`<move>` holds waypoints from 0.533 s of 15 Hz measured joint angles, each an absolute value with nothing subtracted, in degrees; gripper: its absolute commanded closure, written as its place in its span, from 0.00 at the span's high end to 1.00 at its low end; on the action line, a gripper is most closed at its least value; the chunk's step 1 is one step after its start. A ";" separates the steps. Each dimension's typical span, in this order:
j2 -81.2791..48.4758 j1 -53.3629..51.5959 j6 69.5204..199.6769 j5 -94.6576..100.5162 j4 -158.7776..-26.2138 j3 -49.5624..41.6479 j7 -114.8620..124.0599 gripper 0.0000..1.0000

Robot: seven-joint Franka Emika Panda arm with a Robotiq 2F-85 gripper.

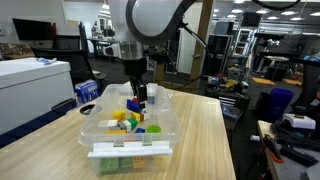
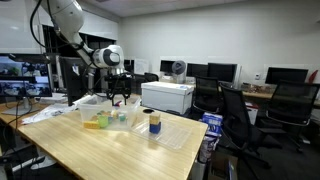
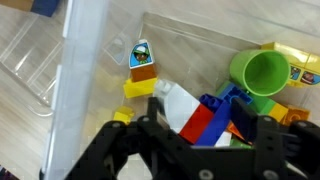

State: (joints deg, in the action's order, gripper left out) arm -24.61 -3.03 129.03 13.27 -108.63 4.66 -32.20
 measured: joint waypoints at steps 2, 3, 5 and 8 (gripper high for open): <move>-23.02 -1.99 129.02 10.77 -108.66 4.64 -29.99 0.49; -22.24 -1.45 129.01 9.60 -108.67 4.63 -29.05 0.49; -20.17 0.14 129.01 6.81 -108.68 4.46 -27.00 0.49; -18.16 1.82 129.04 3.63 -108.73 3.79 -24.94 0.49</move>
State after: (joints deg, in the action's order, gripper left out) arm -18.16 1.82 129.04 3.63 -108.73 3.79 -24.94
